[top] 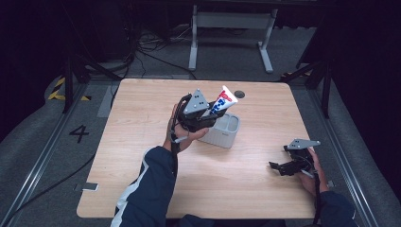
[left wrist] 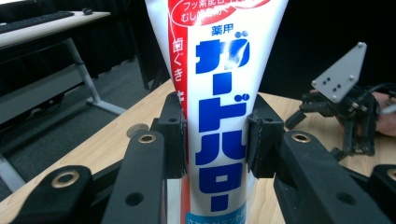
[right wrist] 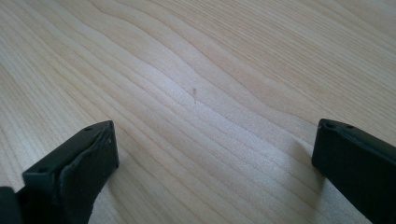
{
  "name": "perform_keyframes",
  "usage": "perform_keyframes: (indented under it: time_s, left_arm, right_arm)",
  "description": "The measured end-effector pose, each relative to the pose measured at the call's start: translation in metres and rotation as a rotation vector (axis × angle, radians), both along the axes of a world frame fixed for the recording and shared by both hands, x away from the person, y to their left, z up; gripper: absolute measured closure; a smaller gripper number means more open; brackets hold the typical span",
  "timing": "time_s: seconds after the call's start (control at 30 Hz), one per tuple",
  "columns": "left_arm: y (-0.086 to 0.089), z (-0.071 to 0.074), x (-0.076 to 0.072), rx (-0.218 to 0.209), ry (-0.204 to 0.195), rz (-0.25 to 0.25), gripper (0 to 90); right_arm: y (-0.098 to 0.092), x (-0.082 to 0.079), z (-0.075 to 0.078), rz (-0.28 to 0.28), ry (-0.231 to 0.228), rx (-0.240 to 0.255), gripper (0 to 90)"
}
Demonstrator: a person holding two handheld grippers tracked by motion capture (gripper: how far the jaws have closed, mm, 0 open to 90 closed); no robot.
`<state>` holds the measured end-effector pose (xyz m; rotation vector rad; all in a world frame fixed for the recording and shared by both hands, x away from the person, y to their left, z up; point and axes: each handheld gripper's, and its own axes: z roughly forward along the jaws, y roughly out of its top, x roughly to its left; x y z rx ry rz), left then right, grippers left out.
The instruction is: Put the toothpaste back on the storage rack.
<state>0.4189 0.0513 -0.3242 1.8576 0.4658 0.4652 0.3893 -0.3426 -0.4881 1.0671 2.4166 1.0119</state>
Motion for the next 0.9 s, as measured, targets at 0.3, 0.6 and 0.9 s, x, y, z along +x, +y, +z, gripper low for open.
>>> perform_keyframes:
  time_s: [0.3,0.6,0.9]
  left_arm:
    - [-0.006,-0.003,0.008,-0.042,-0.004,0.013,65.7]
    - [-0.017,-0.013,0.016,-0.069,-0.006,0.018,65.7]
    - [-0.020,-0.024,0.023,-0.098,0.006,0.053,65.8]
  right_arm:
    - [0.000,0.000,0.000,0.000,0.000,0.000,0.5]
    - [0.000,0.000,0.000,0.000,-0.002,0.000,0.8]
    - [0.000,0.000,0.000,0.001,-0.001,0.000,0.8]
